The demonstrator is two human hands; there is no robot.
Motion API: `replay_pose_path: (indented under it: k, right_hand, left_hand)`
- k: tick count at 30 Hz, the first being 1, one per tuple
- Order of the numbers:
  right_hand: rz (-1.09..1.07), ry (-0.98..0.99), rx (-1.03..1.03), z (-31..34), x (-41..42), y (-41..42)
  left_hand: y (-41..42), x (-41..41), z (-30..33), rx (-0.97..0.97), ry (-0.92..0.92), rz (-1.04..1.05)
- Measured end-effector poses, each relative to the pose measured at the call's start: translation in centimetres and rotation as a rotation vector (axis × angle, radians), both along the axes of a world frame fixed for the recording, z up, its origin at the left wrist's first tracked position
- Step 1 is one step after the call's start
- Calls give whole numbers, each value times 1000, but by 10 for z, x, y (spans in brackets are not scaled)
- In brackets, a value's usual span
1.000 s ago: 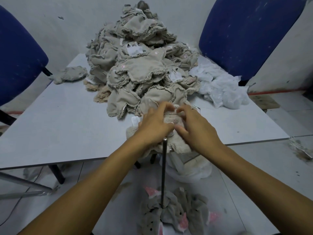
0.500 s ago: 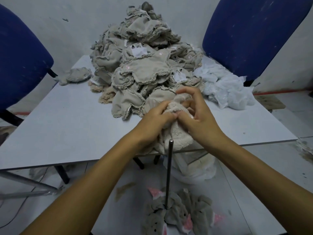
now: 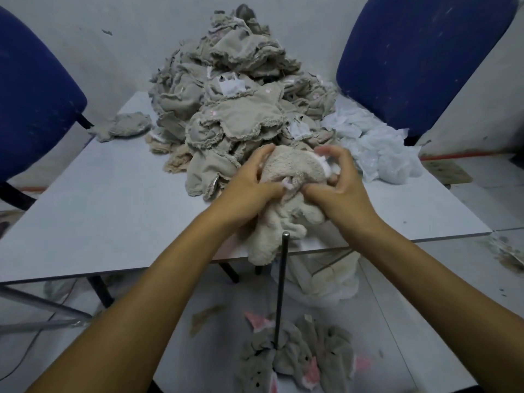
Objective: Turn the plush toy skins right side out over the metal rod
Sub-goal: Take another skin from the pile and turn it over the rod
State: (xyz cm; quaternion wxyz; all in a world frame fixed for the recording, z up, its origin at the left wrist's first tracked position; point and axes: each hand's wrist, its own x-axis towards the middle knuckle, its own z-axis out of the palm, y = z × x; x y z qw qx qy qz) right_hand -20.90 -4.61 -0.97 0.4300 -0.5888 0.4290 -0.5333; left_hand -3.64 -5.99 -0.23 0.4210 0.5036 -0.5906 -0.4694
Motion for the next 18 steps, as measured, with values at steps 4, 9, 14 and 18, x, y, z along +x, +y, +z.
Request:
replay_pose_path:
  k: [4,9,14,18]
  right_hand:
    - [119,157,-312,19,2,3]
    - [131,116,-296,23,-3,2]
    - [52,271,-450,31,-17,-3]
    - [-48,554,-567,26,-19,-1]
  left_hand:
    - [6,-6,0,-290,-4,311]
    - [9,6,14,5,313,-335]
    - [13,14,24,-435,-113,144]
    - [18,9,28,-500,-149,272]
